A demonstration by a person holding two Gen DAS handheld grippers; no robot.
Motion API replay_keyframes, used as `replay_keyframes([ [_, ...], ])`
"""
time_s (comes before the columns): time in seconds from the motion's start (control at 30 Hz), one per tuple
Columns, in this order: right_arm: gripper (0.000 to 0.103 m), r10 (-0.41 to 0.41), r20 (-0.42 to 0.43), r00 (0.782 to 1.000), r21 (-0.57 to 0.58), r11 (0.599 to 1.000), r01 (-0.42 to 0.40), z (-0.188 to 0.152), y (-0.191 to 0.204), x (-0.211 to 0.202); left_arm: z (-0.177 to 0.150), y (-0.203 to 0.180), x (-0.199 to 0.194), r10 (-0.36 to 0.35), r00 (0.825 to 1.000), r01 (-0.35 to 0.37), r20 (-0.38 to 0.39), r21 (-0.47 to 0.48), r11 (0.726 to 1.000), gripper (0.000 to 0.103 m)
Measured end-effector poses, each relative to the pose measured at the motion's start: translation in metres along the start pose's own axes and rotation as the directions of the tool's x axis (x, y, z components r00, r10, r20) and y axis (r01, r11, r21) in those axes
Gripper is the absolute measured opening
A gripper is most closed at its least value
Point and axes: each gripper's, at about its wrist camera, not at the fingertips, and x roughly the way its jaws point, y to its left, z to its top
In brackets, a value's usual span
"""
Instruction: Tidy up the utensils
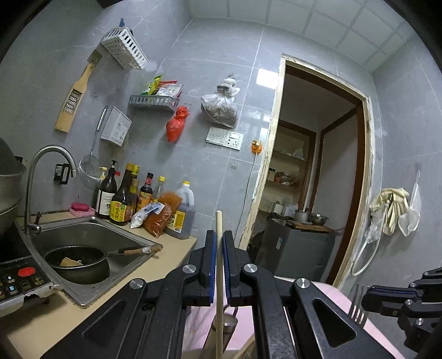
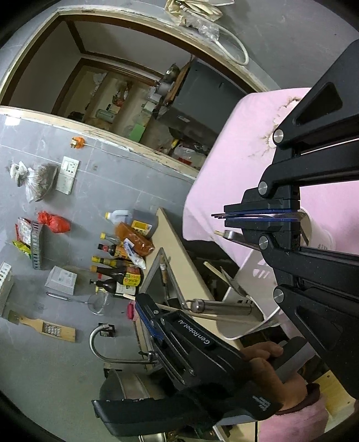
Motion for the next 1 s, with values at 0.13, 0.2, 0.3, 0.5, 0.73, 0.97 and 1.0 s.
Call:
replay_keyframes([
  [0.13,0.002,0.009,-0.019,1.0,0.031,0.999,-0.008,-0.006,-0.002,0.005,-0.005,-0.001,0.0,-0.019,0.999,0.02,-0.05,0.022,1.0,0.005],
  [0.2,0.002,0.029,-0.027,0.999,0.068,0.997,-0.027,-0.009,-0.006,0.007,-0.007,-0.002,0.0,-0.033,0.996,0.035,-0.085,0.031,0.999,0.005],
  [0.3,0.002,0.053,-0.028,0.998,0.133,0.99,-0.049,-0.017,-0.012,0.009,-0.009,-0.003,-0.002,-0.054,0.989,0.06,-0.136,0.047,0.997,0.005],
  [0.5,0.005,0.103,-0.023,0.994,0.231,0.968,-0.094,-0.027,-0.021,0.012,-0.012,-0.005,-0.006,-0.094,0.966,0.114,-0.239,0.068,0.991,0.005],
  [0.73,0.007,0.145,-0.022,0.989,0.34,0.932,-0.128,-0.039,-0.035,0.012,-0.008,-0.001,-0.007,-0.11,0.923,0.133,-0.369,0.039,0.99,0.012],
  [0.97,0.01,0.167,0.003,0.986,0.385,0.91,-0.155,-0.042,-0.047,0.006,0.002,-0.002,-0.012,-0.094,0.899,0.107,-0.427,0.005,0.994,0.031],
  [1.0,0.014,0.165,0.007,0.986,0.389,0.908,-0.155,-0.042,-0.049,0.004,0.004,-0.003,-0.013,-0.089,0.898,0.103,-0.43,0.008,0.995,0.033],
])
